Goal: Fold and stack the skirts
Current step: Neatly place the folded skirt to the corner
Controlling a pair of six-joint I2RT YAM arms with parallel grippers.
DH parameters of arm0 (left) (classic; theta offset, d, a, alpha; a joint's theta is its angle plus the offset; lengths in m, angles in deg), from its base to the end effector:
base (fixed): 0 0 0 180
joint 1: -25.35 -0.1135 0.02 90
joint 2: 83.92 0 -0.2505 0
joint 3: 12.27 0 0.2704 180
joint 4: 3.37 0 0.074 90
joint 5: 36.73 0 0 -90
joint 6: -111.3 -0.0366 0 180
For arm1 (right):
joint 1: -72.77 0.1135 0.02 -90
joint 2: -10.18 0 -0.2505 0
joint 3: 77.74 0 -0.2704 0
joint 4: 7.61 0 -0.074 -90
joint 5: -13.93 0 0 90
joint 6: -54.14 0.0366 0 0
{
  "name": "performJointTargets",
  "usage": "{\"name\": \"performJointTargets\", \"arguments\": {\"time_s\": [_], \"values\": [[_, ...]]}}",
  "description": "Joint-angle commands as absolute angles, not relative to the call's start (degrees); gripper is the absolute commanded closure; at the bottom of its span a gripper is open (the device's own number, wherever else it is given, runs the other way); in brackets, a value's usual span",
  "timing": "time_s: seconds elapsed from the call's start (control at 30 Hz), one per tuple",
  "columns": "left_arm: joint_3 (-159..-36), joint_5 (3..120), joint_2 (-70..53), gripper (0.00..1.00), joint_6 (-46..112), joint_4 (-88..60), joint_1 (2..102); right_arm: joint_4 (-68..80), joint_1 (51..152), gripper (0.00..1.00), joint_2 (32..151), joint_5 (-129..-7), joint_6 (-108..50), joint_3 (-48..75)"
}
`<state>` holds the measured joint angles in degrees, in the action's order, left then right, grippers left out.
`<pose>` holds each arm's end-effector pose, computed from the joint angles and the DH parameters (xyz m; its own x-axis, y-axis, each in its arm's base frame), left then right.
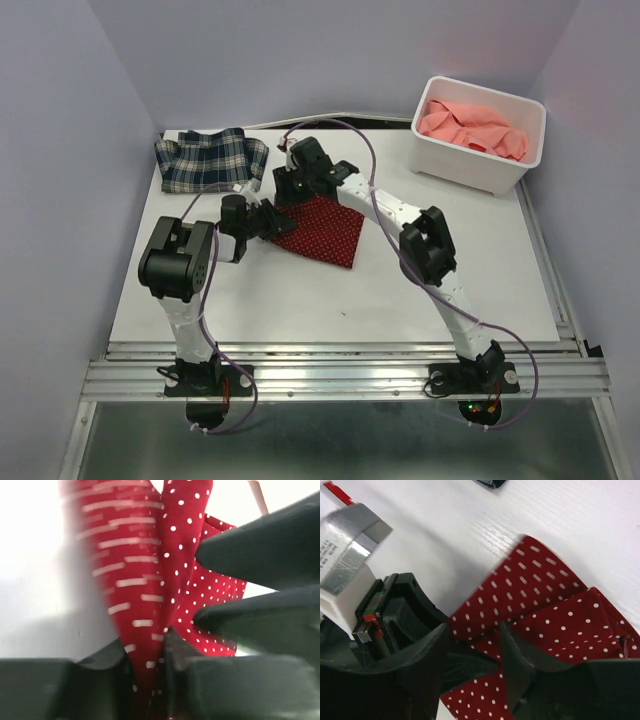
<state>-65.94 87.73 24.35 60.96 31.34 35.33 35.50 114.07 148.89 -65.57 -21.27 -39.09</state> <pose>0.3442 -0.0816 0.0955 -0.6836 -0.4140 -0.6011 0.2996 0.5918 -0.7484 0.4178 0.3759 0.2199 -0.6616 -0.2515 -0.7064 -0.6060 0.7342 0.3061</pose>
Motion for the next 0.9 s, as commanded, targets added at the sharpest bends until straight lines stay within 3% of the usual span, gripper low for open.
{"name": "performJointTargets", "arguments": {"time_s": [0.0,0.03,0.07,0.17,0.47,0.73,0.87], "values": [[-75.16,82.98,23.84,0.86,53.67,23.23,35.99,32.81,111.36,0.26,145.62,-65.87,-20.39,-42.92],[-77.11,81.67,23.93,0.89,51.47,20.14,36.16,32.81,110.57,0.17,145.44,-66.13,-20.21,-43.27],[-80.7,78.61,23.93,0.93,46.92,15.32,36.69,32.55,108.82,0.01,144.83,-66.66,-20.04,-43.54],[-86.77,72.12,24.45,1.0,38.4,8.97,37.3,31.5,104.26,0.0,143.6,-68.33,-20.12,-43.19],[-109.28,62.42,30.69,1.0,29.31,-1.86,35.55,28.95,95.97,0.0,136.57,-70.62,-22.58,-30.63],[-127.81,68.29,40.18,1.0,22.89,-7.92,30.11,28.68,95.45,0.0,134.45,-68.95,-23.64,-22.63],[-131.35,68.47,40.71,1.0,20.0,-9.16,28.17,28.59,95.45,0.0,134.36,-68.42,-23.81,-21.83]]}}
